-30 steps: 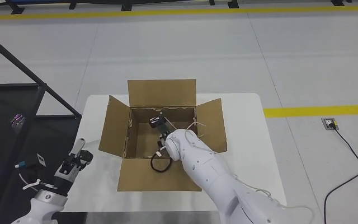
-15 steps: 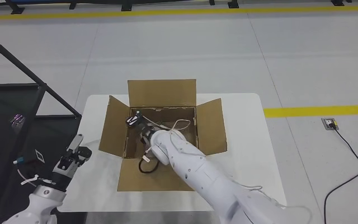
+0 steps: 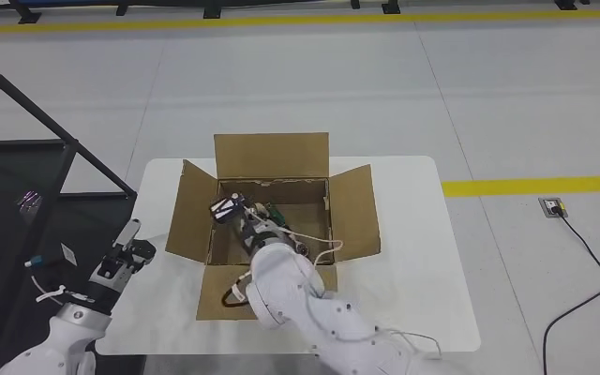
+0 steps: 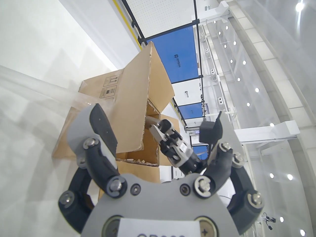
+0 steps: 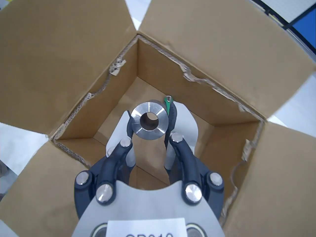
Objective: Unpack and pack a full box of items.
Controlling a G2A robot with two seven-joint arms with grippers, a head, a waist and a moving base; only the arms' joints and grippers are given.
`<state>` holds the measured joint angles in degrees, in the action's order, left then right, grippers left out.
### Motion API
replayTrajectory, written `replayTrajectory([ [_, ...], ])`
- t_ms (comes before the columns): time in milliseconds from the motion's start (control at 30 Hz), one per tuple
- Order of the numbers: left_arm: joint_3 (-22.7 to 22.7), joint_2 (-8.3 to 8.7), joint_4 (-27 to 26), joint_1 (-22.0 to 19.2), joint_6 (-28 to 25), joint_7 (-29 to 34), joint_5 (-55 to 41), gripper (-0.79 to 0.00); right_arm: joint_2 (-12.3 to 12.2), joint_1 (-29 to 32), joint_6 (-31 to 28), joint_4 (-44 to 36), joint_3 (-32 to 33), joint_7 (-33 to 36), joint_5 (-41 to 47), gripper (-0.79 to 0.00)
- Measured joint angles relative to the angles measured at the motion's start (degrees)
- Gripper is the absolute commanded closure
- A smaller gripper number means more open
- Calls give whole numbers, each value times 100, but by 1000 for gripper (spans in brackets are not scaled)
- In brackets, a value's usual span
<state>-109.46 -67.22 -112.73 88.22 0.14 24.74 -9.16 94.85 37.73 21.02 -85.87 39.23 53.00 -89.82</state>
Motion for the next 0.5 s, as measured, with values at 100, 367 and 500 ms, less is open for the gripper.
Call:
replayTrajectory([
  [100, 6, 10, 51, -29, -4, 62, -4, -785, -217, 723, -77, -1205, 476, 451, -840, 0],
  [367, 153, 32, 175, -109, -13, 210, 73, -785, -551, 2634, -555, -3968, 1857, 1148, -2025, 0],
  [500, 207, 43, 205, -139, -39, 256, 133, -785, -585, 3029, -610, -4508, 2644, 1459, -1803, 0],
])
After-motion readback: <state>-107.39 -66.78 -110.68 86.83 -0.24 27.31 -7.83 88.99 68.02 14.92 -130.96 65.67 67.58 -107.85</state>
